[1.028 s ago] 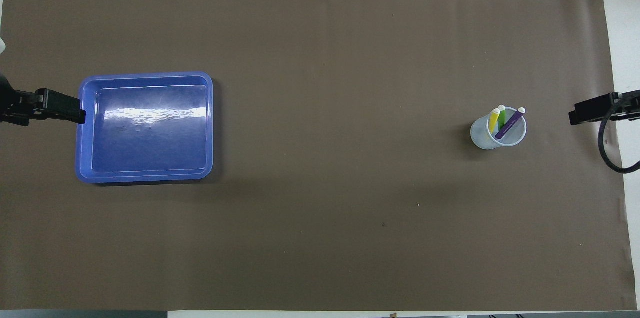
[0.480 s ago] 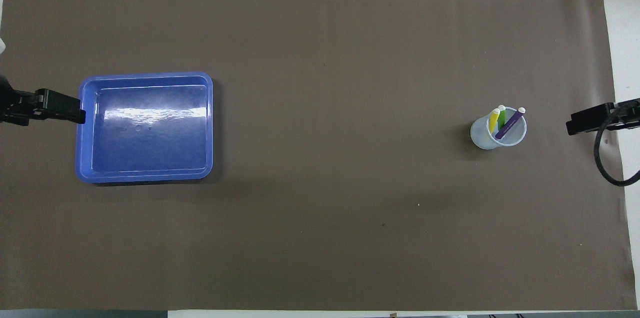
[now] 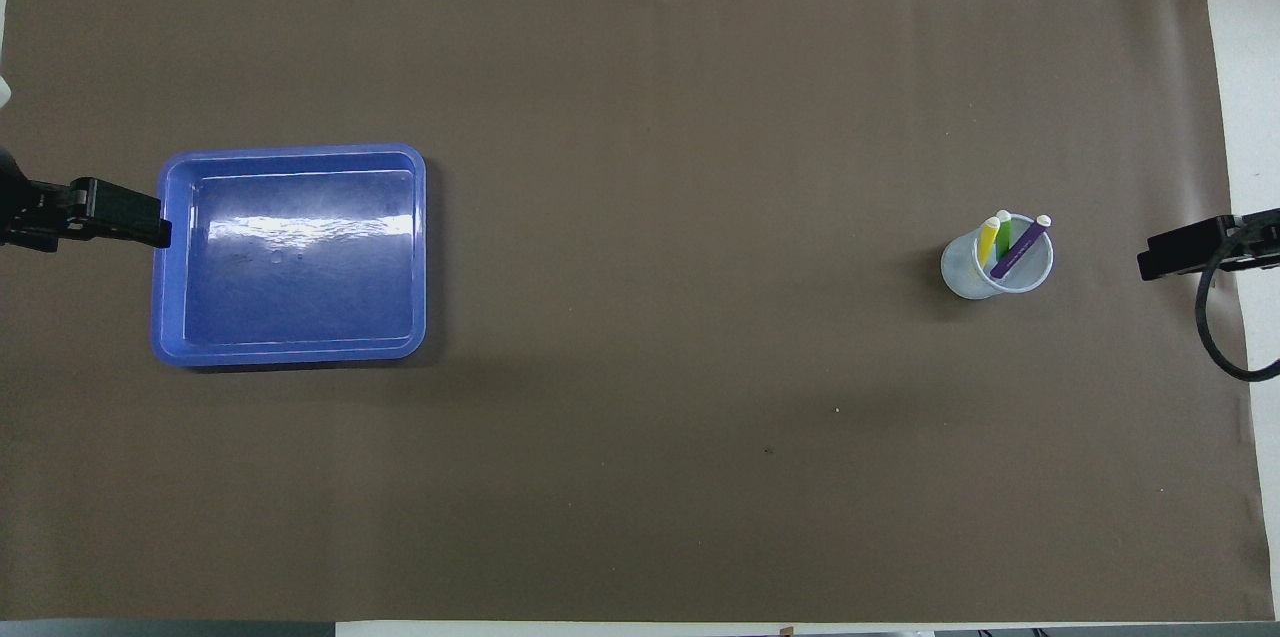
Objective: Transfer and insert pens with both arms
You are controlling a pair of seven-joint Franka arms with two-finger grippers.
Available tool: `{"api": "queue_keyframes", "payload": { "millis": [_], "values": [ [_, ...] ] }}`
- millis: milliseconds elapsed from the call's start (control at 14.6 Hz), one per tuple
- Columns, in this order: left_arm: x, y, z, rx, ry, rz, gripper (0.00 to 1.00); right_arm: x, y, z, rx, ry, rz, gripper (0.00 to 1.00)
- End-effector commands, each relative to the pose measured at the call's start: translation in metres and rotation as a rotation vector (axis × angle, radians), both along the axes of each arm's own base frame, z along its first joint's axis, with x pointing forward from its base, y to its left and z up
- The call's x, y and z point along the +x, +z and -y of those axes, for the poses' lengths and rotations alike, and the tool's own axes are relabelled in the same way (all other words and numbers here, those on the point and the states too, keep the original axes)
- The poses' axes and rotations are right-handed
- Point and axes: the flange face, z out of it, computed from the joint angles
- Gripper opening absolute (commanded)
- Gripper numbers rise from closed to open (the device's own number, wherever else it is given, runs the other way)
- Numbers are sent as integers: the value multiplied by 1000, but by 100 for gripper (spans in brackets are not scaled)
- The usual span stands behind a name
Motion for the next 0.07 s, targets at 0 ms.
{"api": "queue_keyframes", "payload": {
  "millis": [0],
  "values": [
    [-5, 0, 3, 12, -12, 19, 100, -2, 9, 0, -21, -20, -18, 100]
  ]
}}
